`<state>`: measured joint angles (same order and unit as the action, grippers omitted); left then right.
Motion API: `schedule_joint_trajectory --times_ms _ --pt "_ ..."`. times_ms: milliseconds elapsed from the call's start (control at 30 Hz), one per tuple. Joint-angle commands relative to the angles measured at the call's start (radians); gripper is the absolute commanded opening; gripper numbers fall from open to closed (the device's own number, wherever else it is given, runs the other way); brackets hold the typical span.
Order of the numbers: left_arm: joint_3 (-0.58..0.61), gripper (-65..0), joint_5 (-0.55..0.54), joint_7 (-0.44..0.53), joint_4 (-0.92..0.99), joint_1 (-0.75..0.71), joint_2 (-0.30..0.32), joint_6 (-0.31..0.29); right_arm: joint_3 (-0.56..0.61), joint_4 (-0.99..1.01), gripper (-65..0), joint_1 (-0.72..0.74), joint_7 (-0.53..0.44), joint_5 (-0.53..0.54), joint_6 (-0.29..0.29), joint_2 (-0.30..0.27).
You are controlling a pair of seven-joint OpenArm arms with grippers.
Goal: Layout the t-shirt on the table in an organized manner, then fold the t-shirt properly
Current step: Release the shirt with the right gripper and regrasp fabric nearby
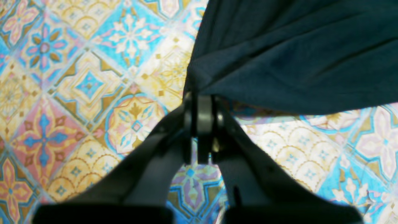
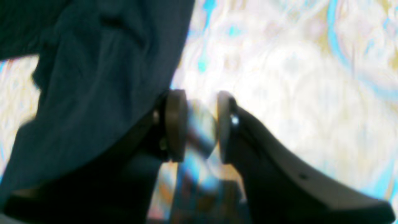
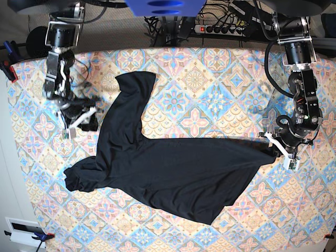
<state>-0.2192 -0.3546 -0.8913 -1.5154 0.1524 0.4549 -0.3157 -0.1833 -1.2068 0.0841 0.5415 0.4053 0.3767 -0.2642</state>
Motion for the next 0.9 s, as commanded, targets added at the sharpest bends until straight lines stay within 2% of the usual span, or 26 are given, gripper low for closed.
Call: schedule_joint_trajectory --times_ms 0,133,300,400,533,633,867 --pt "-0.007 -65.0 -0.007 0.021 -0.015 0.019 0.018 0.0 0.0 0.008 -51.4 0.042 0.019 -0.016 -0.015 -0.01" --pt "-0.009 -65.0 -0.007 0.021 -0.017 0.006 0.018 0.0 -0.002 0.083 -54.0 0.144 0.019 -0.016 -0.015 -0.01" --pt "-0.007 -65.0 -0.007 0.021 -0.017 0.005 0.018 0.0 -0.002 0.221 -54.7 0.162 0.016 -0.018 -0.017 -0.01" --pt "-0.012 -65.0 -0.007 0.022 -0.017 0.005 0.018 -0.001 0.014 0.282 -59.1 0.164 -0.019 -0.064 -0.017 -0.01" --pt "-0.013 -65.0 -0.007 0.022 -0.017 0.005 0.018 -0.001 0.094 0.321 -63.6 0.164 -0.062 -0.253 -0.017 -0.004" --pt "-0.013 -65.0 -0.007 0.022 -0.017 0.005 0.018 -0.001 0.187 0.316 -64.7 0.161 -0.062 -0.354 -0.015 0.041" --pt "-0.01 -65.0 -0.007 0.056 -0.017 -0.012 0.018 -0.001 0.445 0.316 -64.8 0.159 -0.059 -0.378 -0.012 0.042"
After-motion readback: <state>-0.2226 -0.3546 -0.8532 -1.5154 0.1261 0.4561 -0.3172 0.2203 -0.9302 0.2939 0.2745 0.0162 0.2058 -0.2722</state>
